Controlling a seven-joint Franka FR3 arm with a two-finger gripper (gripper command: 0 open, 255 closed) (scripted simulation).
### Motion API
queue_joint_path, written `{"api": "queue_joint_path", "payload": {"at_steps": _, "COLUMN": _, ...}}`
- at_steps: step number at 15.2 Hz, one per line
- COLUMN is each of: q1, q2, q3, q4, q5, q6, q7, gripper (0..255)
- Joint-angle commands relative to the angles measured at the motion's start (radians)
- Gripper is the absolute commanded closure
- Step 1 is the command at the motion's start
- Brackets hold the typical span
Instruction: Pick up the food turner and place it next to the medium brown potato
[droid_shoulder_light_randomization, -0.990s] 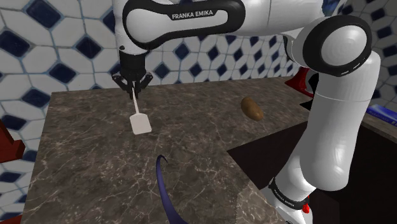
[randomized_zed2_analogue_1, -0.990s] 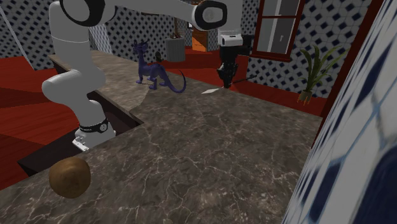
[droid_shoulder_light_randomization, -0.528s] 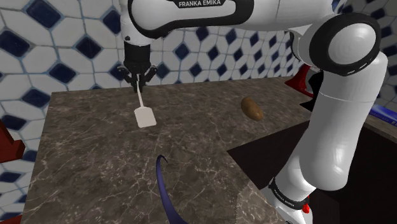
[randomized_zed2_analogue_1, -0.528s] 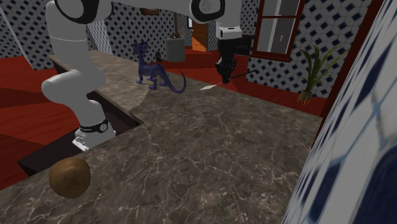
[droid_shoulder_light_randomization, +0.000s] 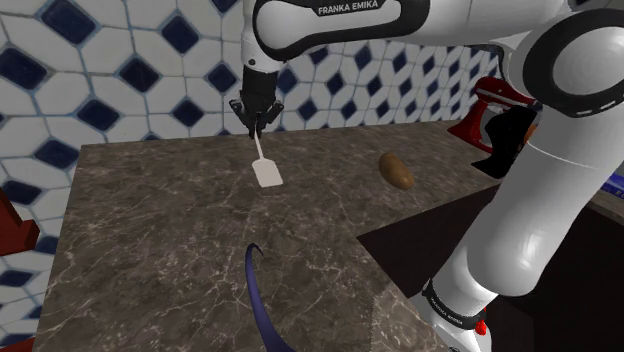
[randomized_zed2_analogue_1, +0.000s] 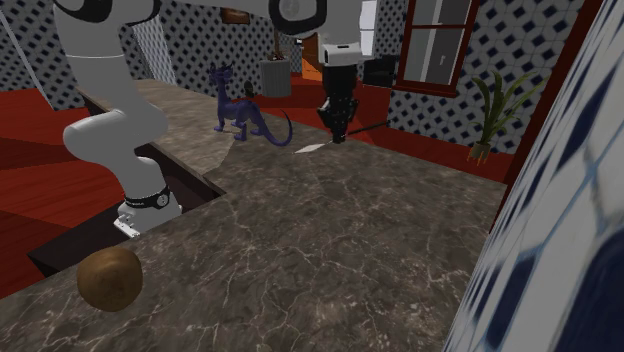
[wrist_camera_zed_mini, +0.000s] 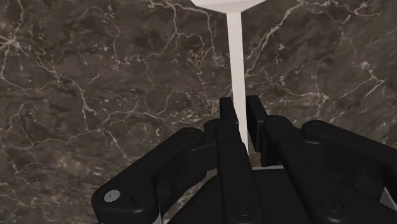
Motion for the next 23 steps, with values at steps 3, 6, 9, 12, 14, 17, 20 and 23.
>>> {"api": "queue_joint_path", "payload": {"at_steps": 3, "q1": -0.054, "q2": -0.065, "q3": -0.044, "q4": -0.076, "q5": 0.026, "q6": 0.018, "q7": -0.106, "gripper": 255}}
{"api": "queue_joint_path", "payload": {"at_steps": 6, "q1": -0.089, "q2": -0.104, "q3": -0.08, "q4": -0.123, "q5": 0.04, "q6": 0.029, "q7": -0.181, "gripper": 255}}
{"api": "queue_joint_path", "payload": {"at_steps": 9, "q1": -0.124, "q2": -0.134, "q3": -0.117, "q4": -0.158, "q5": 0.049, "q6": 0.037, "q7": -0.255, "gripper": 255}}
{"api": "queue_joint_path", "payload": {"at_steps": 12, "q1": -0.157, "q2": -0.155, "q3": -0.156, "q4": -0.183, "q5": 0.055, "q6": 0.042, "q7": -0.329, "gripper": 255}}
{"api": "queue_joint_path", "payload": {"at_steps": 14, "q1": -0.179, "q2": -0.164, "q3": -0.182, "q4": -0.194, "q5": 0.057, "q6": 0.045, "q7": -0.379, "gripper": 255}}
{"api": "queue_joint_path", "payload": {"at_steps": 17, "q1": -0.212, "q2": -0.17, "q3": -0.222, "q4": -0.202, "q5": 0.059, "q6": 0.047, "q7": -0.452, "gripper": 255}}
{"api": "queue_joint_path", "payload": {"at_steps": 20, "q1": -0.245, "q2": -0.168, "q3": -0.261, "q4": -0.199, "q5": 0.06, "q6": 0.048, "q7": -0.525, "gripper": 255}}
{"api": "queue_joint_path", "payload": {"at_steps": 23, "q1": -0.278, "q2": -0.156, "q3": -0.3, "q4": -0.186, "q5": 0.062, "q6": 0.046, "q7": -0.597, "gripper": 255}}
